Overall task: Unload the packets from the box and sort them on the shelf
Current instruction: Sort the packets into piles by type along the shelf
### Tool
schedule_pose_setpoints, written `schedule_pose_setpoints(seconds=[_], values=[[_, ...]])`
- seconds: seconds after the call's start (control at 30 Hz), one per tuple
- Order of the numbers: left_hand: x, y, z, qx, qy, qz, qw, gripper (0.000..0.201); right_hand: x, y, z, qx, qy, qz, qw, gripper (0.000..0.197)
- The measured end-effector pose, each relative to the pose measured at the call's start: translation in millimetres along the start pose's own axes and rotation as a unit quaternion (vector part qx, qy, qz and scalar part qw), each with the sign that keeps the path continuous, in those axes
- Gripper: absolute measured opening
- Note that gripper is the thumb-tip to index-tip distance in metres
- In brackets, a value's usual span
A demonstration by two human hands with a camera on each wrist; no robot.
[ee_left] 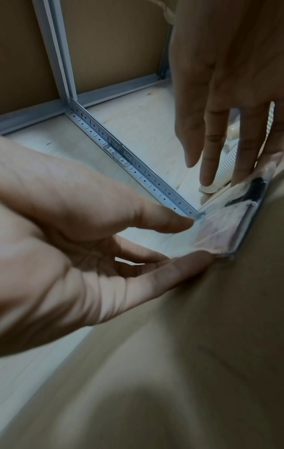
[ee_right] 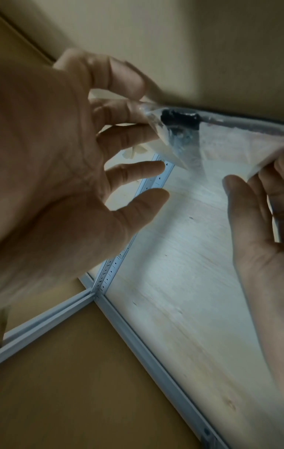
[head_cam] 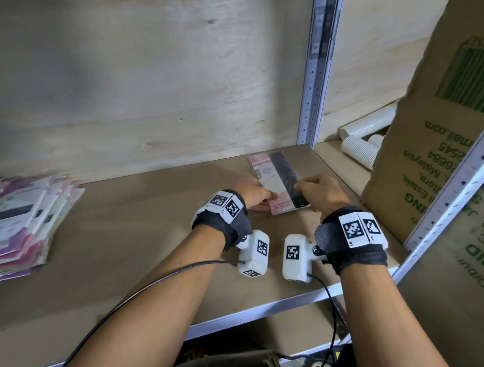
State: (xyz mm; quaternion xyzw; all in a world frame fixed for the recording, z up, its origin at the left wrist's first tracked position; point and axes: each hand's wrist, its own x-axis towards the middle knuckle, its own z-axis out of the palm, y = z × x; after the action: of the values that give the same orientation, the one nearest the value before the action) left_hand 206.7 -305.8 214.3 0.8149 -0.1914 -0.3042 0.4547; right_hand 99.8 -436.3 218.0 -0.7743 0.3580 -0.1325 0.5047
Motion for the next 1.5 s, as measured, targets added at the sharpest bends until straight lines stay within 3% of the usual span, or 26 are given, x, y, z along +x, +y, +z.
schedule_pose_setpoints(seconds=[0.13,0.33,0.5,0.6,0.73,0.93,1.17,1.33,1.5], values=[[4.6,1.6,4.5,0.0,-0.003,0.0,1.0,0.028,1.3,2.1,-5.2,0.006,0.005,0.004,1.0,0.027],[-2.7,7.6,6.9,-0.054,-0.016,-0.009,0.998,0.029,-1.2,1.2,-9.3,-0.016,0.019,0.002,1.0,0.028],[-25.2,-2.9,-22.8,-0.032,0.048,-0.002,0.998,0.058,-14.0,-9.1,-8.8,-0.064,0.07,-0.026,0.995,0.006],[-45.5,-25.7,-55.4,-0.02,0.101,0.039,0.994,0.034,-21.4,-16.8,-2.8,-0.014,0.072,-0.066,0.995,0.005],[-78.7,-57.1,-95.8,-0.096,0.18,0.046,0.978,0.017,-44.2,-29.8,28.3,0.105,-0.037,-0.105,0.988,0.01],[-130.8,-100.7,-162.6,-0.138,0.256,0.033,0.956,0.015,-89.7,-53.8,83.4,0.09,-0.17,-0.138,0.972,0.013],[-182.6,-134.7,-235.9,-0.097,0.32,0.043,0.941,0.018,-136.6,-100.8,172.2,0.092,-0.289,-0.139,0.943,0.013],[-219.9,-162.7,-282.3,-0.109,0.371,0.026,0.922,0.021,-154.3,-149.3,252.3,0.094,-0.358,-0.103,0.923,0.005],[-251.3,-179.0,-310.0,-0.207,0.397,0.025,0.894,0.019,-166.2,-184.4,334.5,0.05,-0.365,-0.079,0.926,0.024]])
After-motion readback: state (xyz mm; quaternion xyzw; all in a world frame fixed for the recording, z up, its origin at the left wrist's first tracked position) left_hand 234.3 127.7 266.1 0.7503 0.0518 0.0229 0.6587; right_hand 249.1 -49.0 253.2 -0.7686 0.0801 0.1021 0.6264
